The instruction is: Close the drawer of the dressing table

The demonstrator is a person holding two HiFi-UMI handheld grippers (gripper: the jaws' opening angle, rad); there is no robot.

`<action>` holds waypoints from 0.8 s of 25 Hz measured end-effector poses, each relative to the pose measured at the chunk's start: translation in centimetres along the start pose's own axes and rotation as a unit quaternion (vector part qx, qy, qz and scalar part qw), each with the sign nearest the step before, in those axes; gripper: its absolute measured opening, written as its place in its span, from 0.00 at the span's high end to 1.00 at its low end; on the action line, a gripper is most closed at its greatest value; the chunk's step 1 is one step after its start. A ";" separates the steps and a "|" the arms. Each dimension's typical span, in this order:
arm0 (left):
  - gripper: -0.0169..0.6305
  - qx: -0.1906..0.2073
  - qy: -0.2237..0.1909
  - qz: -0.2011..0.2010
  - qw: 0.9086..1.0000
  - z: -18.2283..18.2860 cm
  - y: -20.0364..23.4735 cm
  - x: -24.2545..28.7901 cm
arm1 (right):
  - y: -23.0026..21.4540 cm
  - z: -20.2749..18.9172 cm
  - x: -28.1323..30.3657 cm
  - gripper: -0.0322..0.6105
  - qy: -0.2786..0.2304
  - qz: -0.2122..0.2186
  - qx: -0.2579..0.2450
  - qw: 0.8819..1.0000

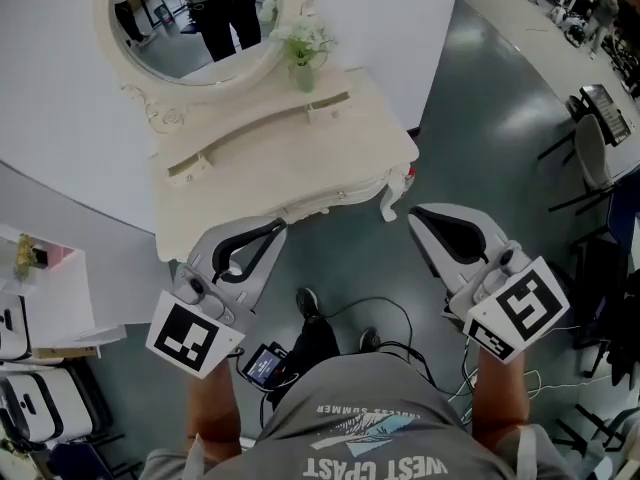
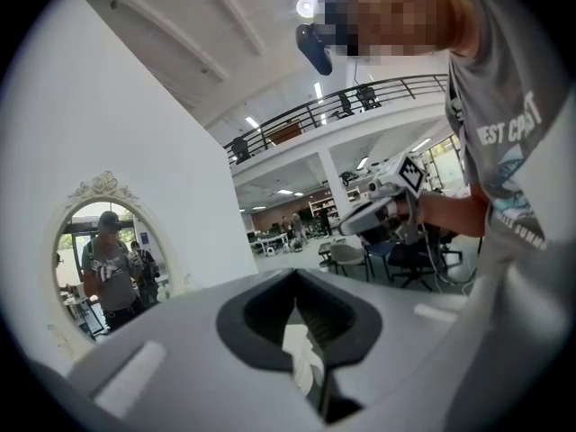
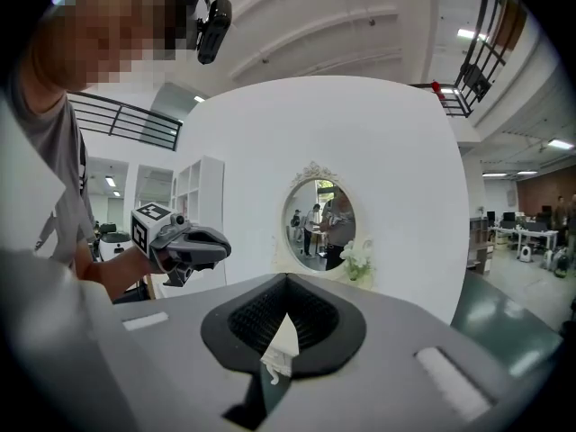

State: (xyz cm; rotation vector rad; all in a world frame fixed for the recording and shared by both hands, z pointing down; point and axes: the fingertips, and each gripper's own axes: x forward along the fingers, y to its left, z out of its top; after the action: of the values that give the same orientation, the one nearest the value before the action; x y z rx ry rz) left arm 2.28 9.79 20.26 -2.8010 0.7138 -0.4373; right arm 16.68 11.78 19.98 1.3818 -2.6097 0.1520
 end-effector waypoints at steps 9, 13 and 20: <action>0.97 0.010 -0.040 -0.074 0.996 -0.4 7.5 3.3 | -1.3 1.2 4.4 0.95 0.014 -0.086 0.015 0.996; 0.97 0.016 -0.053 -0.097 0.994 -0.9 10.9 3.9 | -1.4 2.5 6.8 0.95 0.016 -0.115 0.014 0.993; 0.97 0.017 -0.077 -0.120 0.990 -1.9 16.0 3.1 | -0.6 4.5 10.8 0.95 0.016 -0.152 0.001 0.988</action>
State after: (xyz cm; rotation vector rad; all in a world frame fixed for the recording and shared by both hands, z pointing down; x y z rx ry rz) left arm -2.63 -5.69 18.28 -2.8594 0.3339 -0.2654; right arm 10.72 1.94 17.79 1.7383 -2.3375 0.1311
